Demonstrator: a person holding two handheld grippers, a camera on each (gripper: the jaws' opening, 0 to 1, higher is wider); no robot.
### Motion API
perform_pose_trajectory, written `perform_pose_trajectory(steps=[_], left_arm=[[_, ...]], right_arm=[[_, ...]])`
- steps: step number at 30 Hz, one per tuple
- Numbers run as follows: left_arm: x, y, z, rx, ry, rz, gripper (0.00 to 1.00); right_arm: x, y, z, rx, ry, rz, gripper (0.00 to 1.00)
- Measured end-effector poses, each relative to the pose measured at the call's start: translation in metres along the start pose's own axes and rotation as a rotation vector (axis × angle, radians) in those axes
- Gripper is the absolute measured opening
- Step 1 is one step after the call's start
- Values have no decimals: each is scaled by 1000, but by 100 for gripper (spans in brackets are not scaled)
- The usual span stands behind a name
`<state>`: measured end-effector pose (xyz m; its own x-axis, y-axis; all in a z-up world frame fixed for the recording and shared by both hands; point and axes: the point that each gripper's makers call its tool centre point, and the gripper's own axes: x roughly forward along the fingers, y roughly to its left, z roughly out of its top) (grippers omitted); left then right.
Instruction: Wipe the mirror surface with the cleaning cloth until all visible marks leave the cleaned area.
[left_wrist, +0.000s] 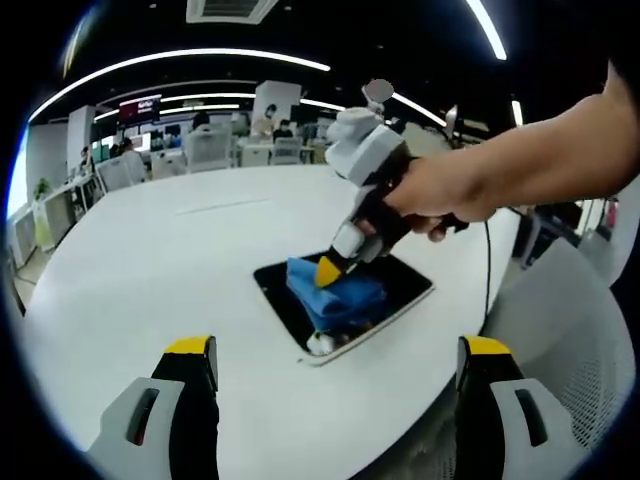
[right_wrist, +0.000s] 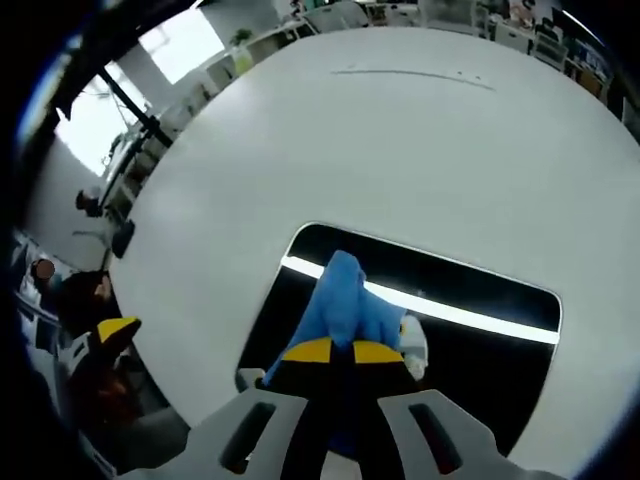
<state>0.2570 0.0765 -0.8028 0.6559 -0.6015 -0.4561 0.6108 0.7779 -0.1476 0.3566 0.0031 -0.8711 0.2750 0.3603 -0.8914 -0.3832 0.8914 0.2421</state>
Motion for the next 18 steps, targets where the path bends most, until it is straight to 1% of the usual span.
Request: perform_pose_trajectory(steps=[13,16,18], left_arm=[[1,-1,1,3,-1,-8,100],[2,-1,2,-1,-8,-8,100],[3,-4,3,11,-10,-22,100]], right_arm=[[-6,10,-20,7,-1,8,0],[-8,12,-25,20,-4,13,0],[-9,13,-27,25,-6,16,0]])
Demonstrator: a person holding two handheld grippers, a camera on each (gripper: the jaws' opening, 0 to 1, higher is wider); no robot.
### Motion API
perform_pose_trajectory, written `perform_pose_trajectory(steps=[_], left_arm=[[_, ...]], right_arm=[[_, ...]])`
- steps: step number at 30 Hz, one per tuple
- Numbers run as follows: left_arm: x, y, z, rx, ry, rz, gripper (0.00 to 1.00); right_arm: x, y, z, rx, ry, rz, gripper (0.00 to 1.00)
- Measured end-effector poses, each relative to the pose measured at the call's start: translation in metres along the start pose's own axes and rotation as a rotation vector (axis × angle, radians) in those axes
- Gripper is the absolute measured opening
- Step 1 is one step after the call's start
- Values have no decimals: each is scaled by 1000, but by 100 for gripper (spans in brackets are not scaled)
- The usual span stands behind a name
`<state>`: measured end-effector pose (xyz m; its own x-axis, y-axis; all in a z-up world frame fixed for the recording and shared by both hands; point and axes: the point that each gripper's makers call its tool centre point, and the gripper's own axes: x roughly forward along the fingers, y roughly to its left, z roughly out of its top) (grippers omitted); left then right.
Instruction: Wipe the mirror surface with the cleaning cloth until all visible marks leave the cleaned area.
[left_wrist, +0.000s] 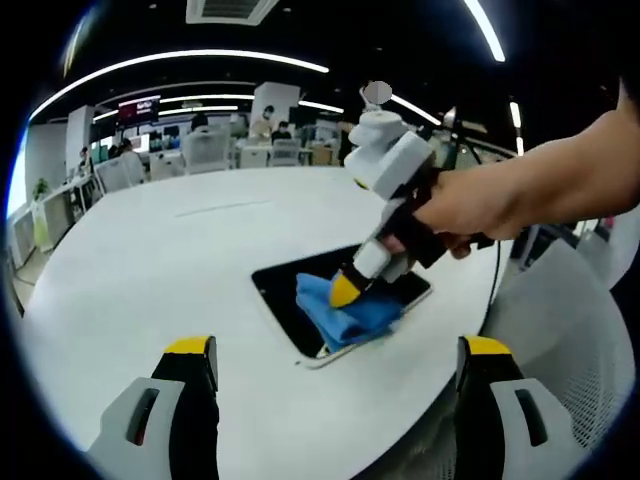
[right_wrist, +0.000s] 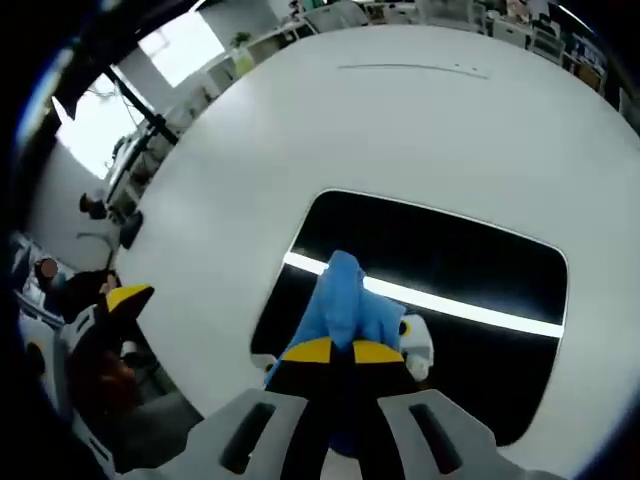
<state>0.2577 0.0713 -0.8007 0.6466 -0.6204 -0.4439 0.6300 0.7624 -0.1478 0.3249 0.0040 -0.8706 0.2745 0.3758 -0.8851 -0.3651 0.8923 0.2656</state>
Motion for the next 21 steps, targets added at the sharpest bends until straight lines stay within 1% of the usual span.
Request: perform_pose_trajectory(steps=[3,5,10,12,14,19,21], left_arm=[[0,0,0,0,-1,0,100],[0,1,-2,-24,5,0,100],[-1,2,-1,-13,5,6,100],[-2,3,1,-9,-7,14,100],[-2,4,1,-16,-9,14,100],[-1,4,-1,-28,-5,14,99],[-2,4,1,-27,-16,15,99]], right_arm=[[-2,3,-5,9,2,8,0],[-2,4,-8,15,2,13,0],[-4,8,-13,24,16,24,0],[-4,11,-17,27,23,29,0],[-5,14,-21,34,30,37,0],[-7,18,-28,16,43,38,0],[-8,20,-30,8,44,37,0]])
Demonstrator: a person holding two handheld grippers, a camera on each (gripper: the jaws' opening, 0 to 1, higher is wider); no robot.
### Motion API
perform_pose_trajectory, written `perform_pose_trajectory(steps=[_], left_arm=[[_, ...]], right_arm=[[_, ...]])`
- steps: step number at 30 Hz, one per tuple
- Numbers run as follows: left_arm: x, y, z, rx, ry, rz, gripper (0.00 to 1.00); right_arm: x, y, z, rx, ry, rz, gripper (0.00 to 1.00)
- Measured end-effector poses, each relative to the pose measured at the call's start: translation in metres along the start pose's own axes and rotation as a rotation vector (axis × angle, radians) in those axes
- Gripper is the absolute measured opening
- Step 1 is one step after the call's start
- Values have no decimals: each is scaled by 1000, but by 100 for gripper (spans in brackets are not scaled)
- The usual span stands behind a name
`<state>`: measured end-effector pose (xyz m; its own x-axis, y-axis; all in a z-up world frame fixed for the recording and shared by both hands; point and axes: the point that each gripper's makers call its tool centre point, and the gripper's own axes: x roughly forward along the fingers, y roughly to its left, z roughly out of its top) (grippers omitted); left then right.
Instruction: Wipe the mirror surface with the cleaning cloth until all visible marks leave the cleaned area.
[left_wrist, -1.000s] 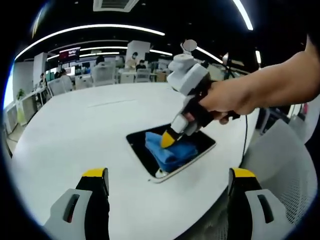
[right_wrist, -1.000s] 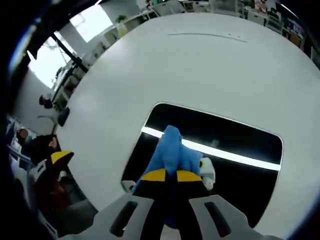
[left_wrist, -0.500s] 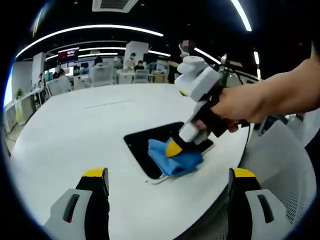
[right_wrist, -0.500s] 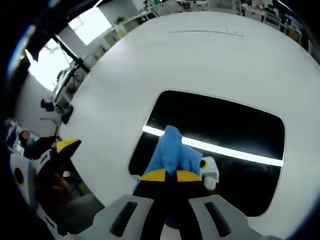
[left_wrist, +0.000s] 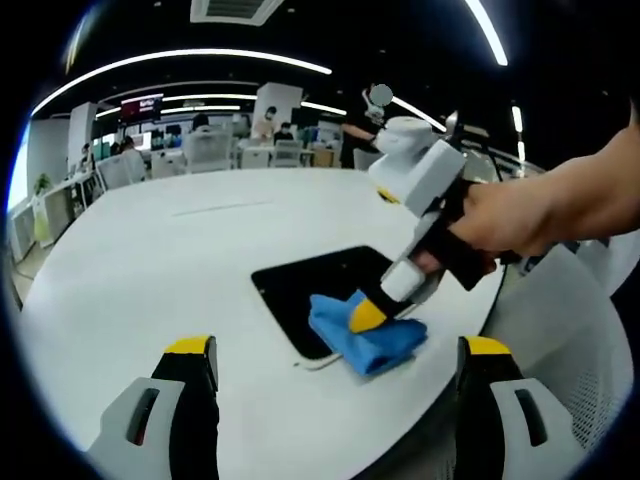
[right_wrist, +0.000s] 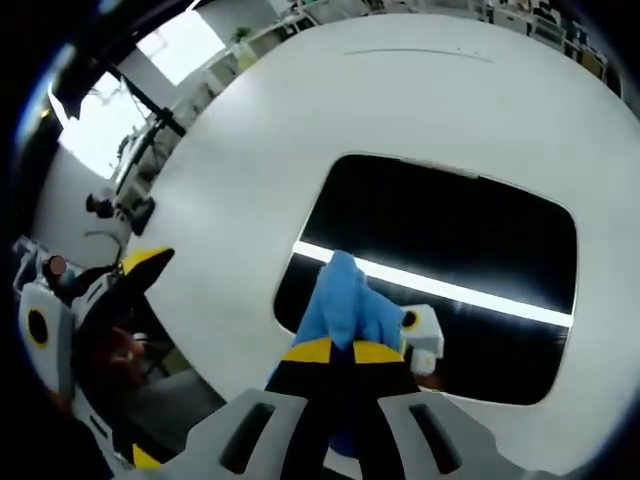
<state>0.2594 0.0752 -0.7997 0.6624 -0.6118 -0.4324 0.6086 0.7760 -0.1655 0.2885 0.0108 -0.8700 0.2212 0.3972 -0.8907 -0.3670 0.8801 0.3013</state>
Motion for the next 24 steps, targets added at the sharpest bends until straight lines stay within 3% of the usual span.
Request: perform_pose_trajectory(steps=[24], left_arm=[[1,2,-3,-2,20,13,99]], right_arm=[[0,-2,0,-15,18,40,0]])
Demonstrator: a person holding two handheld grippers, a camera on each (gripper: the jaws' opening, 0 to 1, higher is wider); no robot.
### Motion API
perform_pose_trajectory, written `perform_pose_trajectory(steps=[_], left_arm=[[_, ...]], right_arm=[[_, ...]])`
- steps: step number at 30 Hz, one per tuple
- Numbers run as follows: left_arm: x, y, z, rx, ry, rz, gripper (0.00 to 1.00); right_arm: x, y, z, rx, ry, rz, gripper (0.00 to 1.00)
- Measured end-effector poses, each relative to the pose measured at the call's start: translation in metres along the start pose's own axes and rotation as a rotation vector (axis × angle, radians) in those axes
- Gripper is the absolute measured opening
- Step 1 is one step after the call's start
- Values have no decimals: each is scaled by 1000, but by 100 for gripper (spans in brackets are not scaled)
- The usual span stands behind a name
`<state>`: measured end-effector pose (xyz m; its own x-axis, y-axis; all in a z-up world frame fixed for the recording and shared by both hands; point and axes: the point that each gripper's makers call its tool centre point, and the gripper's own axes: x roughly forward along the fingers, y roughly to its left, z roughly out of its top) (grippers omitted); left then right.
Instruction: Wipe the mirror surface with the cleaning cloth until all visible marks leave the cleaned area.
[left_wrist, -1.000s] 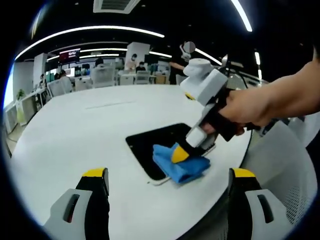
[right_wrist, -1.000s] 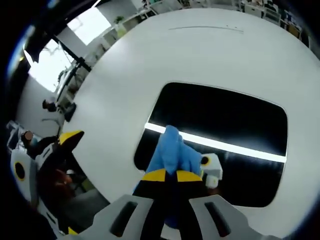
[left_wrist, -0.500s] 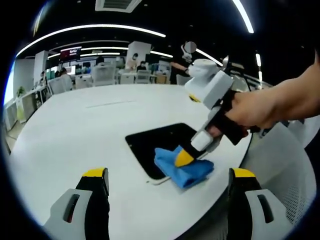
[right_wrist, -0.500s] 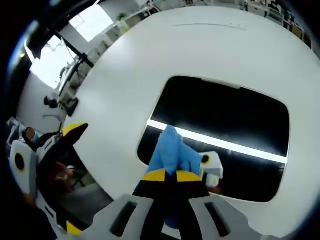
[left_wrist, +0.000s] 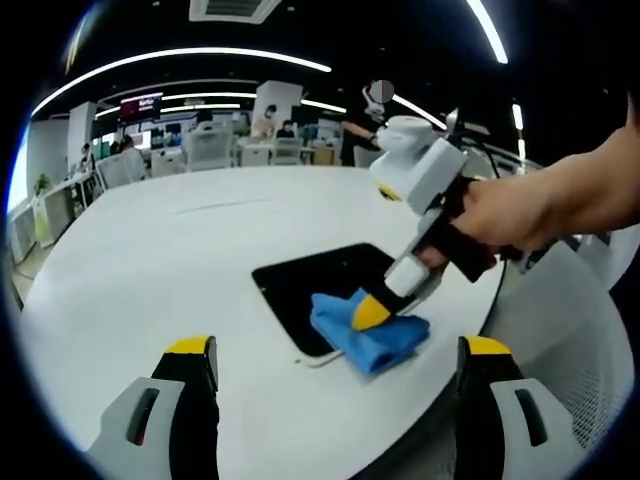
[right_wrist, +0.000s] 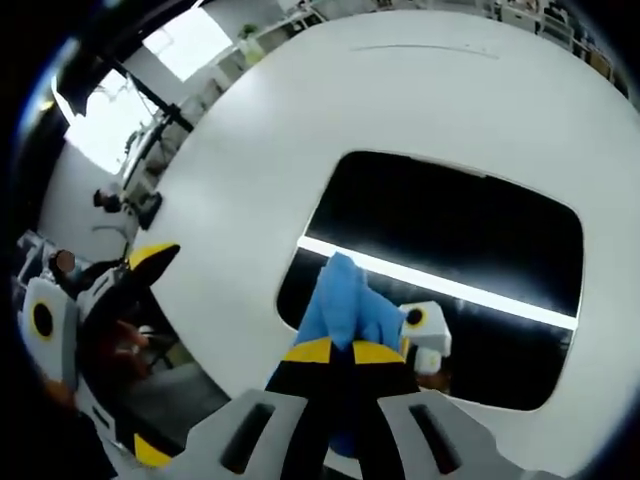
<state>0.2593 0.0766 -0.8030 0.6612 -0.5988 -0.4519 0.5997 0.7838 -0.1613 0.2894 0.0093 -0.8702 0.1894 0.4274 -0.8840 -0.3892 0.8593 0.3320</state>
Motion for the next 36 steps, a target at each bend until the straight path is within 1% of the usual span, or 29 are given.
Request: perform_pose_trajectory(steps=[4,9,17,24,36], left_arm=[[0,1,-2,-12,9,2,99],[2,-5,-4,1,23,-20,100],[1,-3,-4,-3,19,-15,100],[1,-4,-3,-2,17,-21,100],[1,-3,-2,-2,12,-20,100]], right_arm=[[0,-2,0,0,4,5,0],[-2,-5,-2,-1,9,4,0],[-5,-10,-4,0,8,-2,0],[-10,-20,-8,35,-1,-9,0],[-17,-36,-13,48,6,-37,0]])
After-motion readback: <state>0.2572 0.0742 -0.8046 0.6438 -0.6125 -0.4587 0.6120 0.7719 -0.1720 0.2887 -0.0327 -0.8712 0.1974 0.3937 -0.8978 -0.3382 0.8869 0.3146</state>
